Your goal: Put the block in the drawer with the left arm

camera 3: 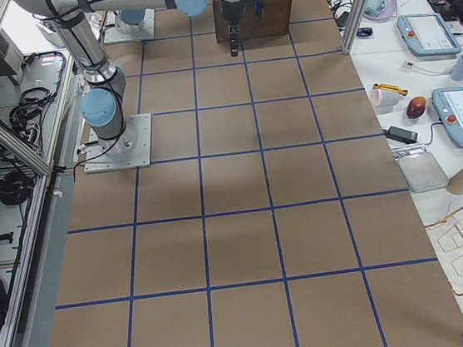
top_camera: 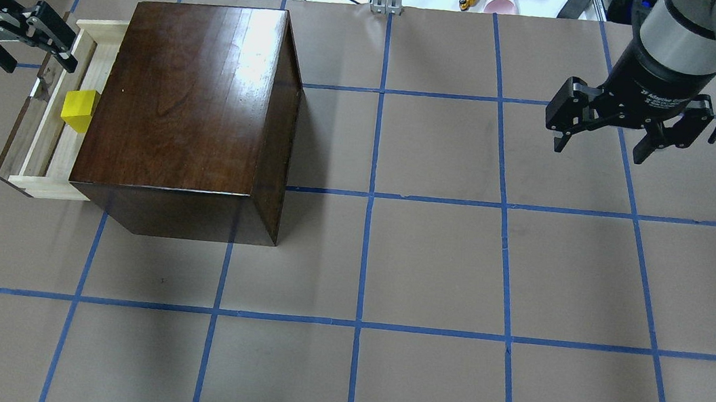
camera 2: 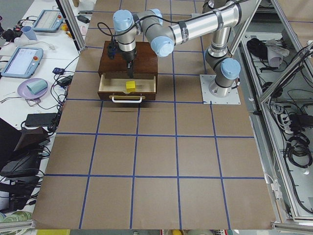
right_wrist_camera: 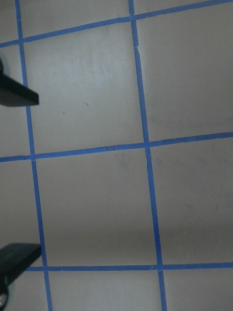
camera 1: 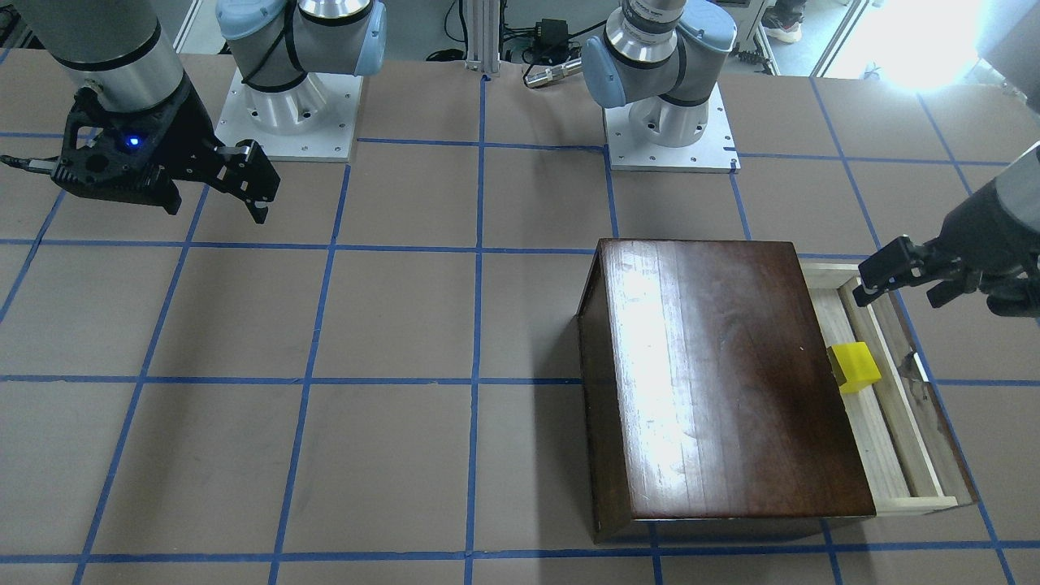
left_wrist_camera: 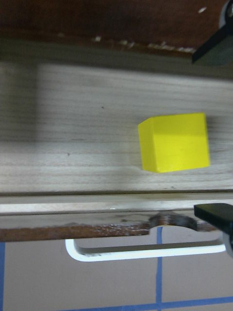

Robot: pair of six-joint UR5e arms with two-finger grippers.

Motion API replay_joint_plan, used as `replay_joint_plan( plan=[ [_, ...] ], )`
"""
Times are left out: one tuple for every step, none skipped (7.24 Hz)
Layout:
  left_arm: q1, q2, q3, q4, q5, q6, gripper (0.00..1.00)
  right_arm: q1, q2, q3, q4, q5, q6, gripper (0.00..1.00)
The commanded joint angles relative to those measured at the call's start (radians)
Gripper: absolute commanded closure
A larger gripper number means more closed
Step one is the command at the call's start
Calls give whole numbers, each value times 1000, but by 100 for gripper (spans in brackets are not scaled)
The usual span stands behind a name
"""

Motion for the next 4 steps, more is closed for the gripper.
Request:
replay_joint_plan(
  plan=[
    [-7, 86, 4, -88, 11, 1, 0, 0, 0, 2, 0, 0, 0, 0],
    [-10, 107, -5, -90, 10, -1, 0, 0, 0, 0, 0, 0, 0, 0],
    [-10, 134, -7, -96, 8, -1, 0, 0, 0, 0, 0, 0, 0, 0],
    [-10, 165, -10, -122, 10, -1, 0, 0, 0, 0, 0, 0, 0, 0]
  ],
)
